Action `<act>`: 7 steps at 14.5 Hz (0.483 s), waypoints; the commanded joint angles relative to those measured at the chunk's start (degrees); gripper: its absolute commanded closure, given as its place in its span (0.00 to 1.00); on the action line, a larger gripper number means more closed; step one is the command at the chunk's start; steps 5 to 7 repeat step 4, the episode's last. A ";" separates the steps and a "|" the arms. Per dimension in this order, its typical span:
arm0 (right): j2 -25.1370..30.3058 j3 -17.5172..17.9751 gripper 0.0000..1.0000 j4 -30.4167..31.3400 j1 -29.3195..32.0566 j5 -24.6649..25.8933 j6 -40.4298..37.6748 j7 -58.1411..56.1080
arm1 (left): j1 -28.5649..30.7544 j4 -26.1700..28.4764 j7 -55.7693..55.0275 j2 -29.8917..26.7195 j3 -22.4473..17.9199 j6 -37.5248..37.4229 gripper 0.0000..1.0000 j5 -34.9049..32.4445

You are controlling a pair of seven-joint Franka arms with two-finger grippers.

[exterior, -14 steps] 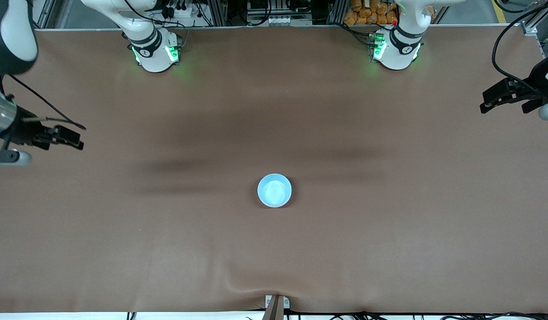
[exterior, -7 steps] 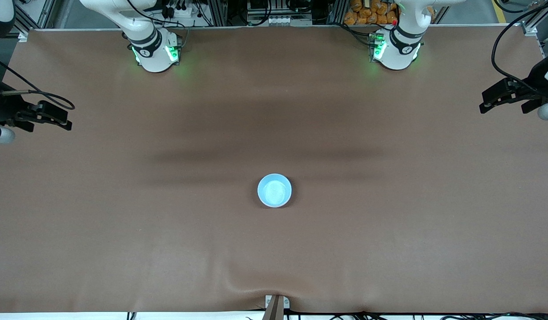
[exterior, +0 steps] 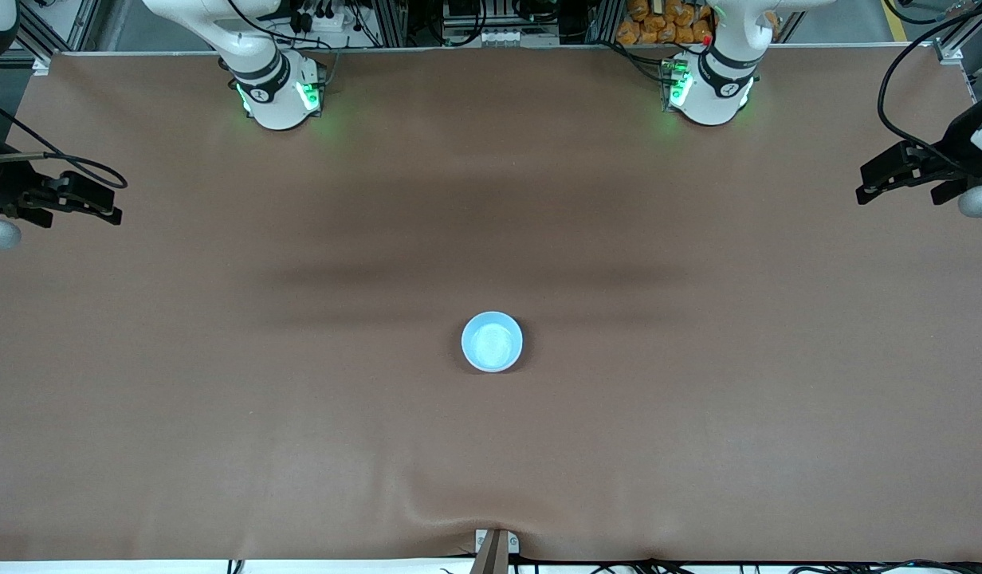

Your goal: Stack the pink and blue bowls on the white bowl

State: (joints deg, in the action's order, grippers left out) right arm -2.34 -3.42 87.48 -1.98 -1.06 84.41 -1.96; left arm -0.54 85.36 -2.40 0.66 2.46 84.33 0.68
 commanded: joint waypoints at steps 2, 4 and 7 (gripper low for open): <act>0.85 -0.54 0.00 -0.82 -0.65 0.44 -2.23 3.02 | 0.01 -1.07 -0.33 0.66 0.36 0.04 0.00 -0.33; 0.85 -0.54 0.00 -0.82 -0.65 0.35 -2.15 2.93 | 0.01 -0.98 -0.24 0.57 0.36 -0.05 0.00 -0.33; 0.85 -0.54 0.00 -0.82 -0.65 0.35 -2.15 2.93 | 0.01 -0.98 -0.24 0.57 0.36 -0.05 0.00 -0.33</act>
